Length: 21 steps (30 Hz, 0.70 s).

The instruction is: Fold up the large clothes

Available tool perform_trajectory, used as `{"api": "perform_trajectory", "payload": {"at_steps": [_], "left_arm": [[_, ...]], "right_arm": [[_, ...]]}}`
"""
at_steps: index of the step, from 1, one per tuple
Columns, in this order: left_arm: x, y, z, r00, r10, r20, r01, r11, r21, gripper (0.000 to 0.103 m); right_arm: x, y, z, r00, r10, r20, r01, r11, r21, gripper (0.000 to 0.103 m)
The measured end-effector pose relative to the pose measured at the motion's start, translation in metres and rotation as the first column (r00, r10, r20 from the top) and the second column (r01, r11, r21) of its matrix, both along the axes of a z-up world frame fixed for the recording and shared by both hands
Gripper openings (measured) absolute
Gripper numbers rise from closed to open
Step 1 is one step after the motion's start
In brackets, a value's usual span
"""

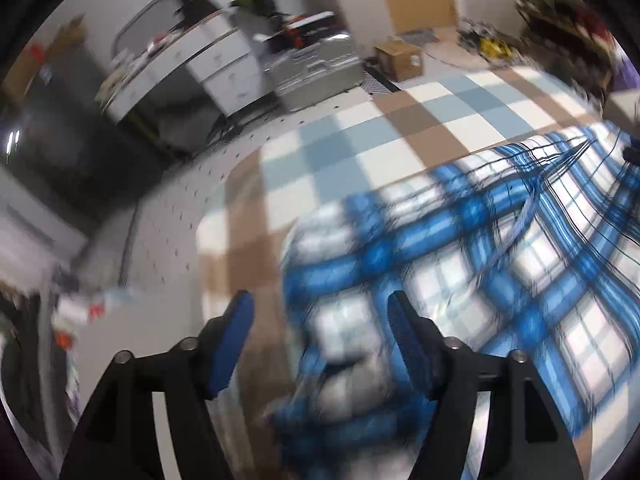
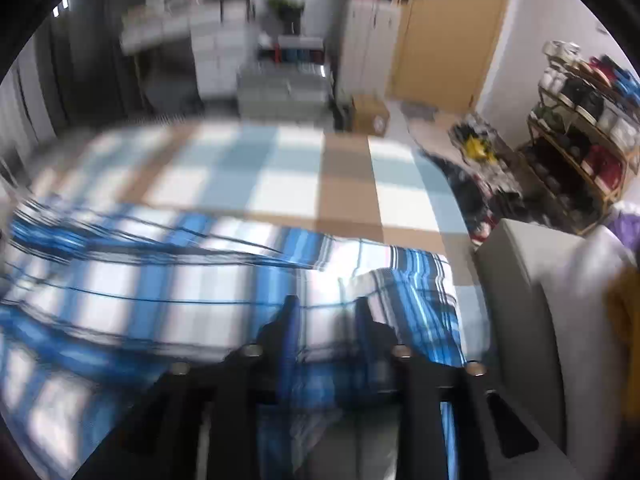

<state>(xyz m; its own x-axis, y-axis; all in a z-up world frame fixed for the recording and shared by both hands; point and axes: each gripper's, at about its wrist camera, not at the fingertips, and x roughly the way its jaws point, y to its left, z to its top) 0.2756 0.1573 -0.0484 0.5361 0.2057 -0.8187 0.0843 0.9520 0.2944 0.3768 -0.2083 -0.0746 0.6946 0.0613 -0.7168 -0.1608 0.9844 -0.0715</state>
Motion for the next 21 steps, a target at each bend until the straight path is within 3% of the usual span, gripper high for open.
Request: {"api": "perform_trajectory", "payload": {"at_steps": [2,4,9,11,16,19,21], "left_arm": [[-0.035,0.019,0.008,0.998,0.059,0.034,-0.057,0.996,-0.063,0.069],[-0.066,0.026,0.008,0.994,0.097,0.048,-0.089,0.984,-0.152,0.074],[-0.125,0.030,-0.006,0.979,0.186,0.083,-0.150,0.934,-0.325,0.075],[-0.148,0.019,-0.014,0.974,0.175,0.145,-0.110,0.920,-0.376,0.075],[-0.174,-0.013,-0.027,0.942,0.129,0.309,0.010,0.911,-0.411,0.075],[-0.169,-0.020,-0.038,0.922,0.133,0.363,0.020,0.921,-0.390,0.075],[-0.168,-0.018,-0.044,0.904,0.148,0.401,0.032,0.912,-0.409,0.075]], "right_arm": [[-0.051,-0.005,0.022,0.993,0.014,0.120,-0.018,0.999,0.034,0.077],[-0.097,-0.006,0.033,0.979,0.047,0.201,-0.066,0.994,0.092,0.082],[-0.183,-0.001,0.024,0.966,0.094,0.241,-0.150,0.963,0.225,0.090],[-0.202,0.002,0.015,0.963,0.112,0.244,-0.183,0.940,0.289,0.090],[-0.216,0.008,0.002,0.958,0.079,0.277,-0.189,0.897,0.399,0.090],[-0.209,0.008,0.000,0.955,0.057,0.291,-0.180,0.890,0.418,0.090],[-0.206,0.006,-0.005,0.953,0.036,0.299,-0.169,0.886,0.431,0.090]]}}
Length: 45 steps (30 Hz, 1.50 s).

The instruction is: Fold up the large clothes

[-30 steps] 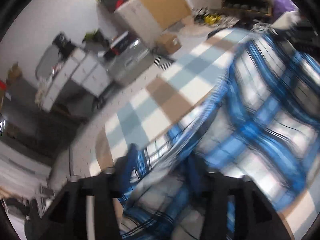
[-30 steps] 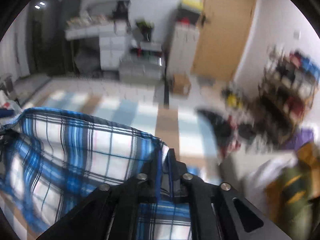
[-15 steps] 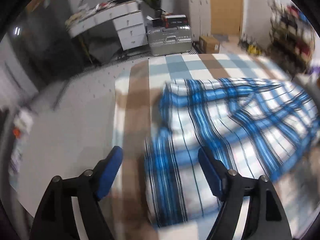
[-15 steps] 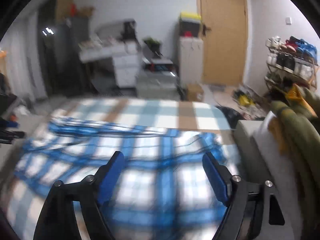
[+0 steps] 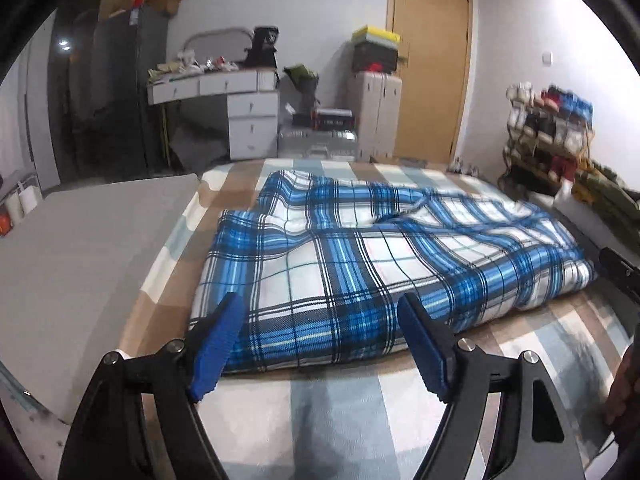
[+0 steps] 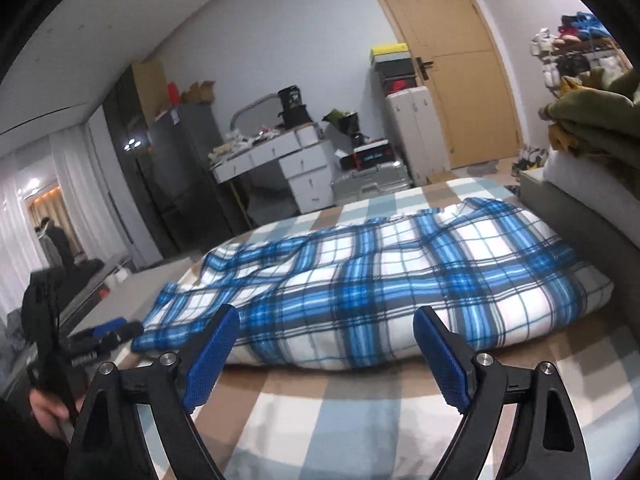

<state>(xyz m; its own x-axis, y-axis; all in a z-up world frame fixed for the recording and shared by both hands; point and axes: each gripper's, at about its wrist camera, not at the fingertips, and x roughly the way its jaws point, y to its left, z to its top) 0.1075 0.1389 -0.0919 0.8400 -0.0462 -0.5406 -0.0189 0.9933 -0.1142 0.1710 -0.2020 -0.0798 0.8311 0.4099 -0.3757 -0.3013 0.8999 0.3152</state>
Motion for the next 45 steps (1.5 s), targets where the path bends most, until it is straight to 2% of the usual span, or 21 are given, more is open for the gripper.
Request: {"api": "perform_trajectory", "payload": {"at_steps": [4,7,10,14,16,19,20,21,22,24,26,28,29,30,32,34,35,37,38,41,45], "left_arm": [[-0.016,0.019,0.005,1.000,0.025,0.017,-0.024,0.996,-0.088,0.075],[-0.021,0.036,0.006,0.998,0.060,0.029,-0.054,0.985,-0.161,0.075],[-0.025,0.049,-0.001,0.993,0.112,0.029,-0.101,0.962,-0.254,0.075],[-0.013,0.074,-0.016,0.986,0.145,-0.077,-0.164,0.913,-0.373,0.075],[-0.011,0.074,-0.017,0.983,0.153,-0.099,-0.179,0.912,-0.369,0.075],[-0.005,0.062,0.011,0.992,0.104,-0.070,-0.117,0.967,-0.224,0.075],[0.001,0.063,0.024,0.994,0.090,-0.060,-0.100,0.973,-0.207,0.075],[0.007,0.066,0.030,0.994,0.088,-0.065,-0.099,0.976,-0.195,0.080],[0.023,0.070,0.041,0.993,0.069,-0.098,-0.085,0.982,-0.171,0.093],[0.053,0.077,0.047,0.984,0.025,-0.176,-0.052,0.987,-0.153,0.096],[0.089,0.088,0.039,0.957,-0.029,-0.288,-0.030,0.980,-0.198,0.096],[0.120,0.095,0.014,0.891,-0.122,-0.438,-0.005,0.961,-0.278,0.096],[0.127,0.095,0.006,0.872,-0.140,-0.470,-0.007,0.955,-0.296,0.096],[0.133,0.095,-0.002,0.851,-0.156,-0.502,-0.005,0.952,-0.306,0.094],[0.141,0.093,-0.012,0.815,-0.209,-0.540,0.017,0.940,-0.340,0.065],[0.141,0.085,-0.013,0.786,-0.265,-0.559,0.043,0.925,-0.378,0.008],[0.140,0.078,-0.008,0.778,-0.292,-0.556,0.083,0.926,-0.369,0.002],[0.131,0.059,0.017,0.818,-0.246,-0.521,0.151,0.964,-0.219,0.002],[0.130,0.053,0.027,0.829,-0.250,-0.500,0.180,0.966,-0.185,0.002],[0.109,0.022,0.087,0.886,-0.278,-0.371,0.278,0.959,-0.054,0.000],[0.098,-0.009,0.139,0.905,-0.317,-0.285,0.347,0.936,0.060,0.000]], "right_arm": [[-0.003,-0.012,-0.006,1.000,-0.010,-0.010,0.011,0.999,0.048,0.090],[-0.003,-0.017,-0.008,0.999,-0.028,-0.020,0.029,0.998,0.061,0.096],[-0.002,-0.014,-0.008,0.999,-0.023,-0.024,0.024,0.999,0.042,0.096],[-0.005,-0.009,-0.005,0.999,-0.029,-0.013,0.029,0.999,0.013,0.096],[-0.007,-0.011,-0.005,0.999,-0.036,-0.005,0.036,0.999,0.017,0.097],[-0.010,-0.016,-0.004,0.999,-0.039,0.004,0.039,0.998,0.043,0.098],[-0.011,-0.018,-0.005,0.999,-0.034,0.005,0.034,0.998,0.053,0.099],[-0.010,-0.018,-0.005,1.000,-0.031,0.005,0.030,0.998,0.058,0.099],[-0.010,-0.019,-0.005,1.000,-0.022,0.003,0.022,0.998,0.065,0.100],[-0.008,-0.019,-0.005,1.000,-0.008,-0.005,0.008,0.998,0.067,0.100],[-0.009,-0.019,-0.005,1.000,0.000,-0.001,0.000,0.997,0.072,0.100],[-0.013,-0.019,-0.005,1.000,0.002,0.010,-0.003,0.997,0.075,0.100],[-0.015,-0.019,-0.004,1.000,0.004,0.019,-0.005,0.997,0.079,0.100],[-0.016,-0.020,-0.004,1.000,0.009,0.025,-0.011,0.996,0.083,0.100],[-0.017,-0.021,-0.004,0.999,0.020,0.028,-0.022,0.996,0.091,0.100],[-0.016,-0.022,-0.004,0.999,0.027,0.024,-0.030,0.995,0.099,0.100],[-0.016,-0.022,-0.004,0.999,0.030,0.022,-0.032,0.994,0.104,0.100],[-0.016,-0.024,-0.005,0.999,0.033,0.017,-0.035,0.993,0.113,0.100],[-0.015,-0.025,-0.006,0.999,0.034,0.014,-0.035,0.992,0.121,0.100],[-0.014,-0.027,-0.006,0.999,0.038,0.006,-0.038,0.990,0.136,0.100],[-0.012,-0.030,-0.007,0.999,0.034,-0.013,-0.032,0.987,0.155,0.100]]}}
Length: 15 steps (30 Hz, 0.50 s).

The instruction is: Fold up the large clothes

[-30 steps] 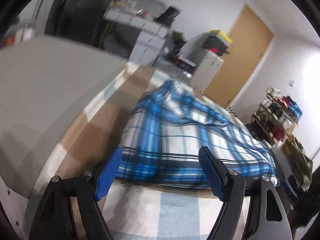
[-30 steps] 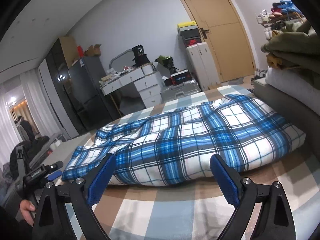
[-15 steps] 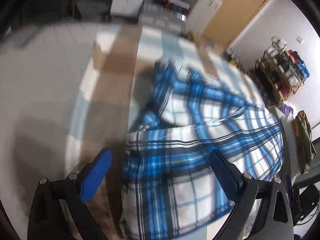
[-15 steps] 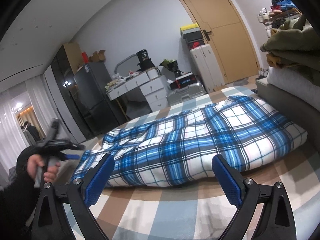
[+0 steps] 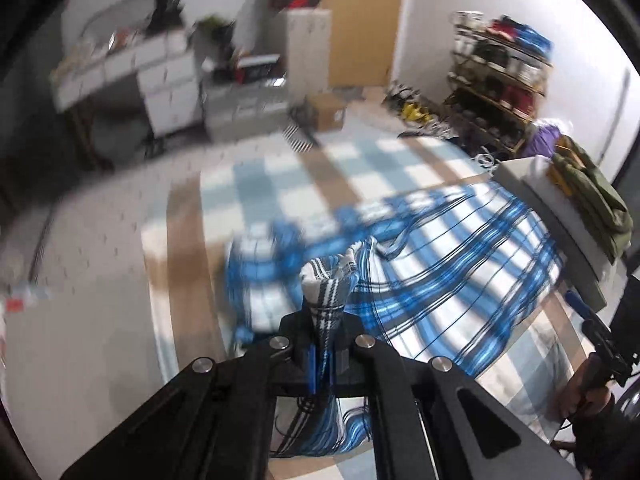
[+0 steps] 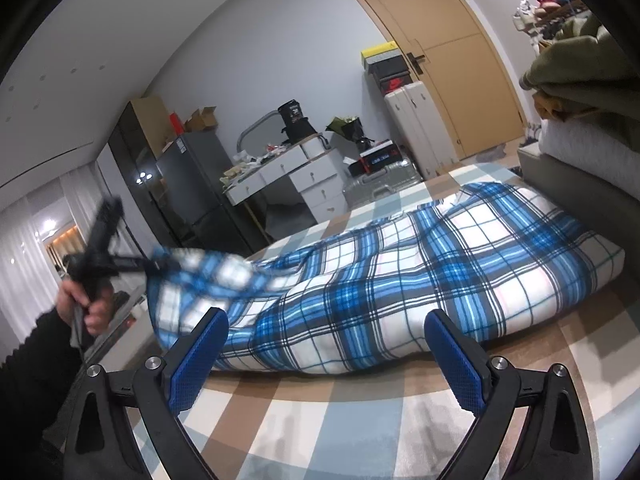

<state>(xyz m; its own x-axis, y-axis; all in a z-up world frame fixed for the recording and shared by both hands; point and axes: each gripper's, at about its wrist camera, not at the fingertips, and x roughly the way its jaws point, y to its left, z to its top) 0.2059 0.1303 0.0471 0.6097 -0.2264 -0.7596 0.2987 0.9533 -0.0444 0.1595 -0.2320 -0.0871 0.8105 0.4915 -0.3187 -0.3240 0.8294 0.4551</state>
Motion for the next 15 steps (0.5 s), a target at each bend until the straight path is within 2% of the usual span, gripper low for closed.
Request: {"api": "perform_trajectory", "payload": {"at_steps": [2,4,6,9,10,13,15], "left_arm": [[0.003,-0.010,0.014,0.998,-0.035,0.050,0.031,0.997,0.065,0.000],[0.011,-0.001,0.015,0.998,-0.047,0.045,0.044,0.997,0.064,0.000],[0.018,0.007,0.007,0.999,-0.041,0.022,0.040,0.998,0.056,0.000],[0.030,0.023,-0.013,1.000,-0.018,-0.009,0.019,0.999,0.042,0.000],[0.032,0.028,-0.020,1.000,-0.006,-0.027,0.007,1.000,0.025,0.000],[0.033,0.034,-0.035,0.999,-0.001,-0.049,0.000,1.000,-0.020,0.000],[0.033,0.034,-0.043,0.999,-0.013,-0.053,0.011,1.000,-0.027,0.000]], "right_arm": [[0.001,-0.003,0.001,1.000,-0.016,-0.014,0.016,1.000,0.009,0.100],[0.009,-0.006,0.009,0.999,0.008,-0.039,-0.009,1.000,-0.009,0.100],[0.020,-0.012,0.027,0.999,-0.035,-0.041,0.031,0.994,-0.108,0.100],[0.067,-0.023,0.058,0.987,-0.106,-0.118,0.066,0.951,-0.303,0.103],[0.081,-0.026,0.063,0.982,-0.129,-0.136,0.076,0.938,-0.338,0.103],[0.149,-0.029,0.064,0.955,-0.173,-0.243,0.040,0.882,-0.470,0.103],[0.185,-0.030,0.058,0.939,-0.203,-0.276,0.028,0.847,-0.530,0.102]]}}
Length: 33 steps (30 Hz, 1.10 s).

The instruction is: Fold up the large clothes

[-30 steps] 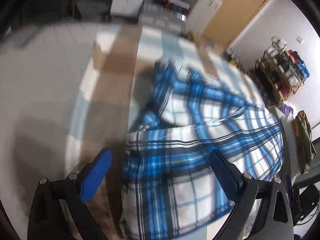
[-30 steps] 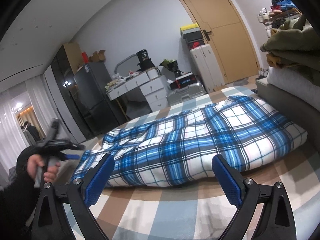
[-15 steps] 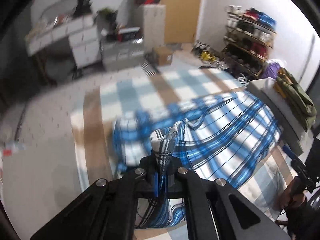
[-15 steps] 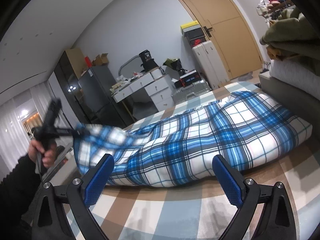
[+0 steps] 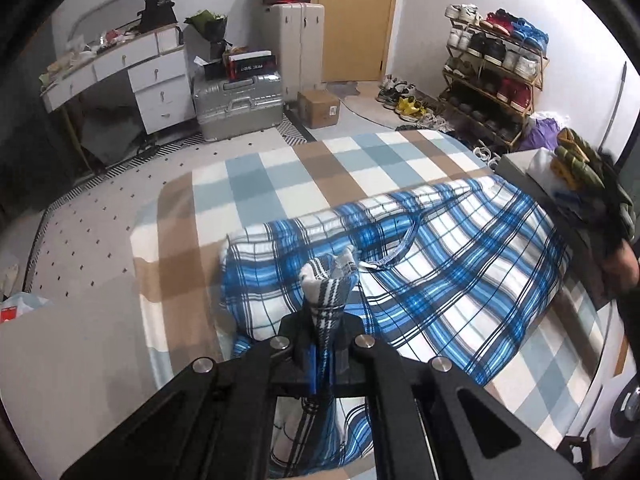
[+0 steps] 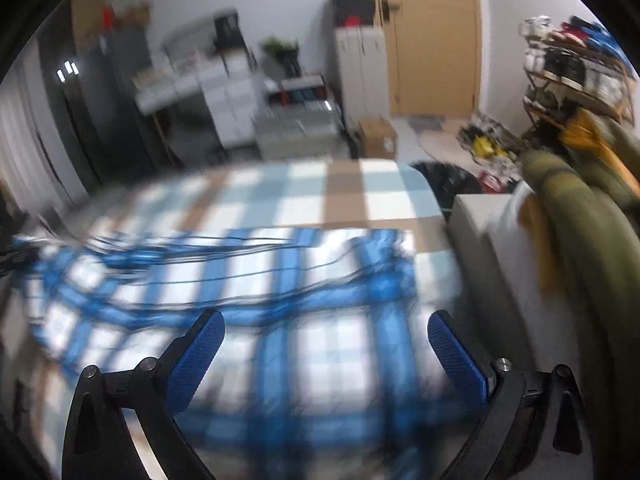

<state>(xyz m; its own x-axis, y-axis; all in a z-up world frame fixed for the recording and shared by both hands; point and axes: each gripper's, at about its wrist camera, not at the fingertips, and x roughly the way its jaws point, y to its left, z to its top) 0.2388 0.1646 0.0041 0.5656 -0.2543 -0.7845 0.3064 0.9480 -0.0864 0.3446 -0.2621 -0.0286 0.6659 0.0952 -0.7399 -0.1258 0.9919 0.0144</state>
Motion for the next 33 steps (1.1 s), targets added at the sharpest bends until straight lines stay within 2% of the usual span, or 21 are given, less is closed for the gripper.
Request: {"api": "perform_trajectory", "payload": {"at_steps": [1,3,5,6,7,8,10,12,14,18,20,22,25,28,31,33], "left_arm": [[0.001,0.001,-0.004,1.000,-0.002,-0.011,0.002,1.000,-0.012,0.000],[0.003,0.004,-0.008,1.000,0.003,-0.026,-0.004,0.999,-0.043,0.000],[0.005,0.007,-0.012,0.999,0.004,-0.036,-0.006,0.998,-0.070,0.000],[0.006,0.009,-0.015,0.999,0.008,-0.039,-0.011,0.997,-0.074,0.000],[0.008,0.010,-0.018,0.999,0.010,-0.050,-0.014,0.997,-0.082,0.000],[0.009,0.011,-0.021,0.998,0.010,-0.061,-0.015,0.996,-0.089,0.000],[0.011,0.012,-0.028,0.996,0.013,-0.083,-0.021,0.995,-0.095,0.000],[0.013,0.014,-0.034,0.995,0.020,-0.100,-0.028,0.996,-0.087,0.000],[0.011,0.017,-0.031,0.996,0.031,-0.082,-0.040,0.994,-0.103,0.000],[-0.001,0.022,0.002,0.998,0.058,0.030,-0.054,0.991,-0.123,0.000],[-0.009,0.023,0.028,0.993,0.063,0.102,-0.051,0.992,-0.120,0.000],[-0.012,0.023,0.046,0.985,0.064,0.163,-0.047,0.993,-0.105,0.000],[0.001,0.023,0.060,0.977,0.083,0.199,-0.068,0.994,-0.081,0.000],[0.038,0.020,0.043,0.980,0.124,0.157,-0.121,0.992,-0.029,0.000],[0.087,0.024,-0.004,0.982,0.185,0.030,-0.185,0.983,0.016,0.000],[0.110,0.028,-0.041,0.975,0.207,-0.080,-0.207,0.978,0.008,0.000]], "right_arm": [[0.020,-0.002,-0.006,0.999,-0.016,-0.036,0.016,1.000,-0.013,0.102],[0.049,-0.001,-0.017,0.994,-0.007,-0.106,0.005,1.000,-0.020,0.091],[0.071,-0.004,-0.033,0.983,-0.007,-0.181,-0.002,0.999,-0.052,0.060],[0.078,-0.005,-0.041,0.976,-0.013,-0.216,0.000,0.998,-0.061,0.050],[0.081,-0.007,-0.048,0.969,-0.023,-0.244,0.009,0.998,-0.062,0.028],[0.080,-0.010,-0.051,0.968,-0.033,-0.249,0.020,0.998,-0.057,0.014],[0.071,-0.009,-0.047,0.977,-0.031,-0.212,0.017,0.998,-0.067,0.006],[0.061,-0.006,-0.035,0.986,-0.018,-0.164,0.005,0.997,-0.079,0.003],[0.047,-0.003,-0.018,0.995,-0.007,-0.099,-0.002,0.995,-0.095,0.003],[0.016,0.007,0.027,0.998,0.017,0.063,-0.010,0.993,-0.118,0.002],[0.002,0.014,0.055,0.984,0.020,0.175,0.006,0.990,-0.144,0.001],[-0.007,0.014,0.079,0.967,0.015,0.255,0.019,0.991,-0.129,0.001],[-0.001,0.016,0.097,0.949,-0.015,0.315,0.058,0.990,-0.128,0.001],[0.037,0.016,0.088,0.959,-0.075,0.272,0.121,0.981,-0.155,0.001],[0.086,0.005,0.057,0.971,-0.174,0.167,0.202,0.965,-0.167,0.002],[0.109,0.003,0.028,0.975,-0.208,0.079,0.221,0.953,-0.206,0.002]]}}
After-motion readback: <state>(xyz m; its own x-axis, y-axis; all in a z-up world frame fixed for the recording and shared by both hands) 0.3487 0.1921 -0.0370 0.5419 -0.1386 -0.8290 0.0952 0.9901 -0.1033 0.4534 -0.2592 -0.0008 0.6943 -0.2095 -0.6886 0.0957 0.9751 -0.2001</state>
